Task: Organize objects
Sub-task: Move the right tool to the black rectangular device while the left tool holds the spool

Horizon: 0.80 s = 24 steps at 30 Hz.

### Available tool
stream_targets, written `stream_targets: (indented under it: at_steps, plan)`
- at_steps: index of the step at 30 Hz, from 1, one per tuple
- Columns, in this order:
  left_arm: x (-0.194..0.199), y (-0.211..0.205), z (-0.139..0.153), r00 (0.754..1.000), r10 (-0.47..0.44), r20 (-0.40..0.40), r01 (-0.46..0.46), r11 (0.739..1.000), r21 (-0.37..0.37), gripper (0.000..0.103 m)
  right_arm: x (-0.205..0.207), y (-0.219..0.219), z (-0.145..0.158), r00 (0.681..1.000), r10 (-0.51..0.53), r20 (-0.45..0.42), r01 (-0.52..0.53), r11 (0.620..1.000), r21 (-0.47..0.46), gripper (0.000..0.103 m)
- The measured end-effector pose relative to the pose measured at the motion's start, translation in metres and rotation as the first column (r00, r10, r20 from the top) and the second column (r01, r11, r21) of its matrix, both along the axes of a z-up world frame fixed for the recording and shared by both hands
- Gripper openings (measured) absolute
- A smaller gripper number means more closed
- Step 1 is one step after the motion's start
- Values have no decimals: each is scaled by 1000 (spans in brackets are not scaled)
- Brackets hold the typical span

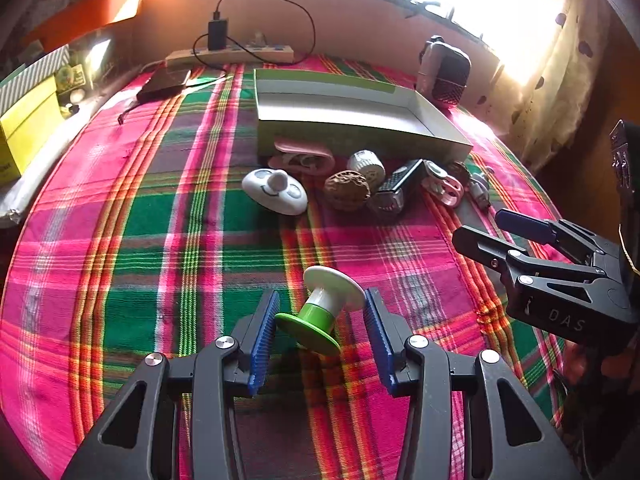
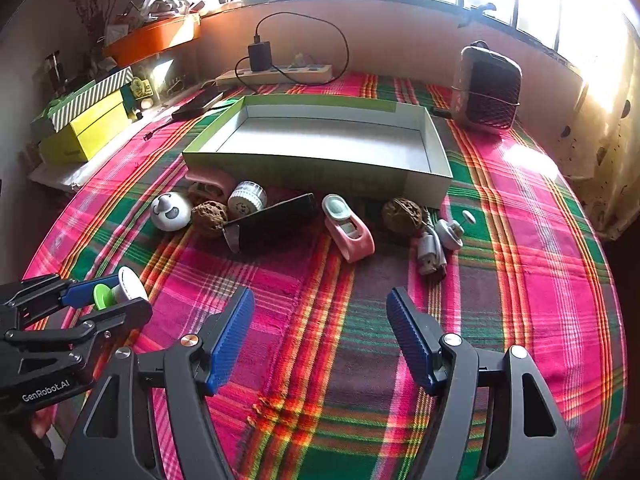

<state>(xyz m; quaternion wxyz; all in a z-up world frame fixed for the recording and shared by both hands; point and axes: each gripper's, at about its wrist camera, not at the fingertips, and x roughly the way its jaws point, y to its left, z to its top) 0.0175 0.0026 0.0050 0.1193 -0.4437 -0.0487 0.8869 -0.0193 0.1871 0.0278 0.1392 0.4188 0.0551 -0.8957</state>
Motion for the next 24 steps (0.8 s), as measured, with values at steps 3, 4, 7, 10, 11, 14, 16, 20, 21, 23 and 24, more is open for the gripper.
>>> stream_targets:
  at_steps: [3, 4, 7, 10, 11, 14, 16, 20, 21, 23, 24]
  plan:
    - [-6, -8, -1, 1000, 18, -5, -18, 1000, -11, 41, -8, -10, -1, 1000, 6, 11, -6, 1000, -25, 69]
    - [-8, -10, -1, 1000, 22, -6, -22, 1000, -14, 41, -11, -13, -1, 1000, 4, 13, -4, 999, -32, 69]
    - [-12, -14, -1, 1000, 22, -8, -22, 1000, -12, 41, -19, -20, 0, 1000, 0, 16, 1, 999, -49, 69]
    - [-16, -17, -1, 1000, 22, -12, -22, 1000, -7, 41, -27, -25, 1, 1000, -18, 26, 20, 997, -71, 69]
    - [-17, -18, -2, 1000, 23, -14, -23, 1000, -8, 41, -29, -27, 1, 999, -22, 29, 24, 997, -78, 69]
    - [-19, -20, -2, 1000, 21, -17, -21, 1000, -11, 41, -38, -30, 0, 998, -48, 46, 52, 995, -89, 69]
    - [-20, -20, -2, 1000, 15, -22, -16, 1000, -14, 41, -44, -31, -3, 996, -67, 62, 73, 992, -105, 69]
    - [-21, -20, -2, 1000, 9, -26, -9, 1000, -18, 41, -53, -31, -6, 991, -103, 88, 113, 986, -119, 69]
    - [-22, -20, -2, 1000, 9, -27, -9, 1000, -17, 41, -54, -32, -7, 990, -107, 90, 118, 986, -118, 69]
    - [-22, -20, -3, 1000, 6, -28, -6, 1000, -18, 41, -55, -33, -7, 990, -113, 87, 122, 987, -103, 69]
    - [-22, -21, -2, 1000, 4, -29, -5, 1000, -17, 41, -55, -33, -8, 989, -121, 86, 129, 987, -93, 69]
